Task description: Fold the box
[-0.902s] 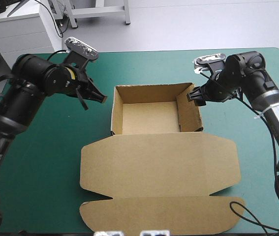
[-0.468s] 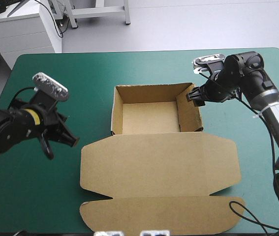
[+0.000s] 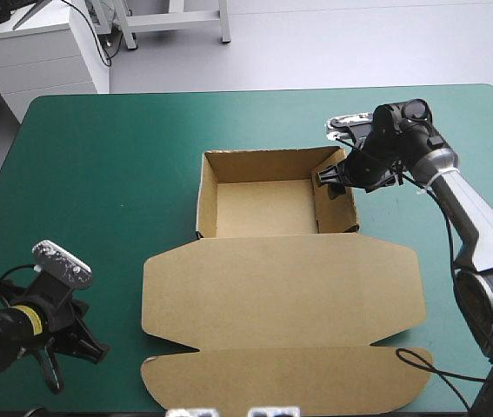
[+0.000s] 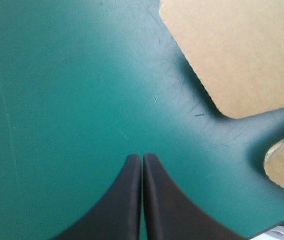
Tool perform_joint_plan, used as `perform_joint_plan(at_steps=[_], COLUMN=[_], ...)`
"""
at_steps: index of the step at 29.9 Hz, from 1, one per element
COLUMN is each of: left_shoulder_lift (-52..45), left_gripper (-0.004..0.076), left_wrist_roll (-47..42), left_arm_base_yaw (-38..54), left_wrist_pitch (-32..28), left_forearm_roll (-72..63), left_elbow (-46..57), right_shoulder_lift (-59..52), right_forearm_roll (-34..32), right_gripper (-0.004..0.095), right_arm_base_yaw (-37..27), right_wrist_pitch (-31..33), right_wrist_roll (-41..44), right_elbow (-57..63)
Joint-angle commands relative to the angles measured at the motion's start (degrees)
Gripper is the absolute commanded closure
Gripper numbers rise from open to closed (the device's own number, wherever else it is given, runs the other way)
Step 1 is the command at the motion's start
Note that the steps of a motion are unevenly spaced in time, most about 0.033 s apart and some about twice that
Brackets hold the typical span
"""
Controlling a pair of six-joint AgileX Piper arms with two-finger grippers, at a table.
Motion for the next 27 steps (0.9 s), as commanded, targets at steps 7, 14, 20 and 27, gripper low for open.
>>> perform_joint_plan(at_steps=[7, 14, 20, 27], left_shoulder_lift=[-3.11, -3.11, -3.11, -3.11], left_gripper=[0.0731, 0.0731, 0.0731, 0.0731], left_wrist_roll=[-2.4, -2.51, -2.51, -2.51], left_arm_base_yaw=[-0.07, -0.07, -0.07, -0.07], left_wrist_pitch=[-6.2, -6.89, -8.38, -9.07], left_forearm_roll=[-0.02, 0.09, 0.09, 0.2], left_elbow=[7.03, 8.15, 8.15, 8.15], right_shoulder_lift=[4.26, 5.47, 5.47, 5.47], right_forearm_roll=[1.44, 1.71, 0.01, -8.2], right_gripper=[0.0303, 0.0776, 0.0927, 0.0927], right_arm_base_yaw=[-0.26, -0.26, -1.93, -12.02], right_wrist_pitch=[-1.82, -3.45, -4.51, -2.04], right_wrist_roll=[0.01, -0.49, -3.02, -3.16], right_elbow=[-1.7, -1.7, -3.47, -12.21])
